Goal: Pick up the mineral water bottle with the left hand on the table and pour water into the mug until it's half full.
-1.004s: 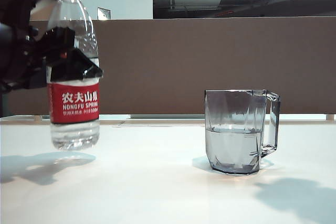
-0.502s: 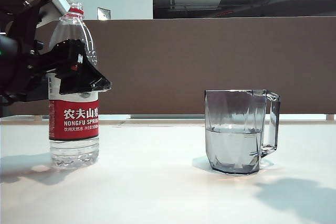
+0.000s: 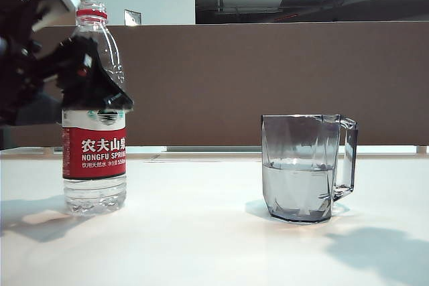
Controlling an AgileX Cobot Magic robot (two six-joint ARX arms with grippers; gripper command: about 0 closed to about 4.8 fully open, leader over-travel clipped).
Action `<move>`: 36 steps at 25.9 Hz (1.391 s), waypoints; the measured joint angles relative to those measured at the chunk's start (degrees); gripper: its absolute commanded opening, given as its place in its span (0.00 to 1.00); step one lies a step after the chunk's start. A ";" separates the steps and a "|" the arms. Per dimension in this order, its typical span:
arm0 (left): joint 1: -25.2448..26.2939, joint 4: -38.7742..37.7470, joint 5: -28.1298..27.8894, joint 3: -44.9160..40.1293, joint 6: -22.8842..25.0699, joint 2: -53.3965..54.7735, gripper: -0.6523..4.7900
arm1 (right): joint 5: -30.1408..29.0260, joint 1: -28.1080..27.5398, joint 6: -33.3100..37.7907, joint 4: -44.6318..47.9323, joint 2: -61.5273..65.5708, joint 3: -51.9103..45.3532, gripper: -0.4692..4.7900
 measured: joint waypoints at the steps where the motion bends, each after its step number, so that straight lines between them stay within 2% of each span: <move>1: 0.00 -1.64 0.00 0.02 -0.28 -1.38 1.00 | 0.00 0.00 0.00 0.00 0.00 0.00 0.07; 8: 0.00 -18.95 0.00 0.00 -0.57 -14.82 1.00 | 0.07 -0.04 0.00 0.42 -0.90 0.00 0.07; 14: -0.02 -29.22 0.00 0.00 -0.59 -23.78 1.00 | 0.04 -0.04 0.00 1.51 -1.27 0.00 0.07; 15: -0.02 -30.73 0.00 0.00 -0.92 -25.40 0.95 | 0.07 -0.04 0.00 1.51 -1.33 0.00 0.07; 16: -0.02 -32.26 0.00 0.00 -2.21 -27.67 0.83 | 0.07 -0.04 0.00 1.53 -1.38 0.00 0.07; 18: -0.02 -33.18 0.00 0.00 -3.08 -29.97 0.34 | 0.17 -0.04 0.00 1.49 -1.38 0.00 0.07; 19: -0.02 -33.40 0.02 0.00 -3.43 -30.95 0.13 | 0.17 -0.04 0.00 1.49 -1.38 -0.02 0.07; 24: -0.02 -37.68 0.02 0.00 -5.88 -33.20 0.11 | 1.64 -0.04 0.00 3.76 -3.58 -4.04 0.07; 27: -0.02 -39.80 0.02 0.00 -5.79 -33.18 0.11 | 2.82 -0.04 0.00 10.08 -7.56 -9.70 0.07; 33: -0.02 -40.06 0.02 -0.04 -5.77 -33.18 0.11 | 3.04 -0.04 0.00 12.94 -13.75 -17.05 0.07; 36: -0.02 -37.16 0.02 -0.22 -5.77 -33.18 0.11 | 2.73 -0.04 0.00 12.85 -15.80 -17.22 0.07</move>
